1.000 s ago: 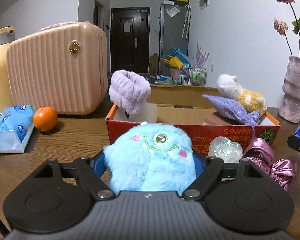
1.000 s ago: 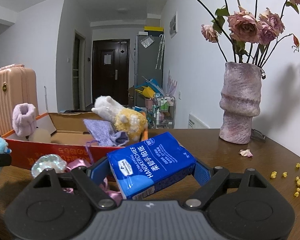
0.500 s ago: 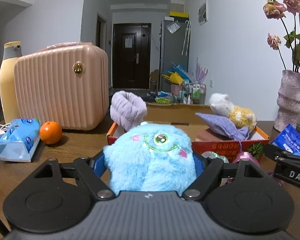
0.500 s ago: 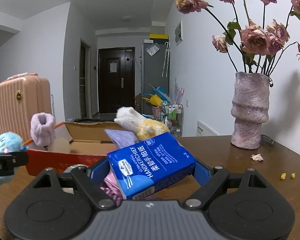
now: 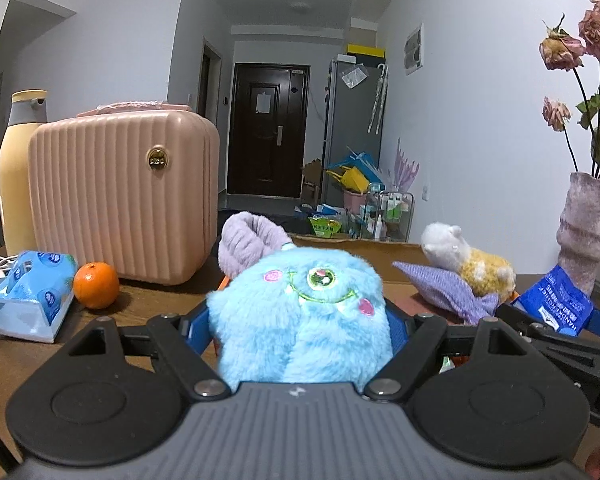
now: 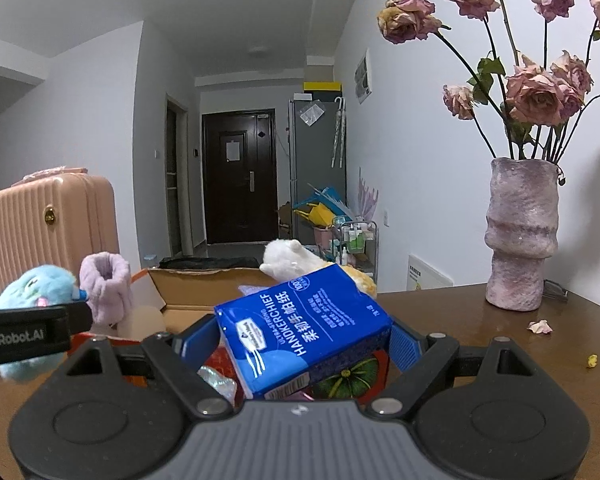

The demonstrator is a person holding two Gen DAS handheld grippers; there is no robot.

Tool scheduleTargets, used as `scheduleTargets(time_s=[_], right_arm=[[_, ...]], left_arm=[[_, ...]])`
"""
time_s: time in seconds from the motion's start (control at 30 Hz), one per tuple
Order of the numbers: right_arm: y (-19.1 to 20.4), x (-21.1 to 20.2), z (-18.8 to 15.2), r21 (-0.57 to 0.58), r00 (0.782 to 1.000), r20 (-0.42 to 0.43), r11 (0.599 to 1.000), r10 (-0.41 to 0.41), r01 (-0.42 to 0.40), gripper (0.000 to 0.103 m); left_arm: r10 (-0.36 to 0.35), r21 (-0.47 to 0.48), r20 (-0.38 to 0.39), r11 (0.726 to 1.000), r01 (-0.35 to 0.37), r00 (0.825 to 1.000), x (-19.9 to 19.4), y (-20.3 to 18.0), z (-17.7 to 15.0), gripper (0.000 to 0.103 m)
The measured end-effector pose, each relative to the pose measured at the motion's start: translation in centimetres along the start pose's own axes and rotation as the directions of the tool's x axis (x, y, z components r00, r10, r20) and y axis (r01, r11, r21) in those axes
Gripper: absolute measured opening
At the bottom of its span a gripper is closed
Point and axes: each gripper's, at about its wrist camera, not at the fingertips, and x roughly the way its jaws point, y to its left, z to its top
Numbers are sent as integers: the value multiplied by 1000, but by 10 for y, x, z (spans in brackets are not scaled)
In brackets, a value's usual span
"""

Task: Organize soft objects
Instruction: 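Carry the tissue pack and blue plush over the cardboard box with both tools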

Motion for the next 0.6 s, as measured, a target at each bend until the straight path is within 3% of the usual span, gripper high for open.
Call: scheduleTargets(time_s=[0.6], right_arm=[[13,47,16,8,1000,18,1000,19,-19,87]], left_arm=[[20,-16,35,1000,-20,999,45,1,21,82]])
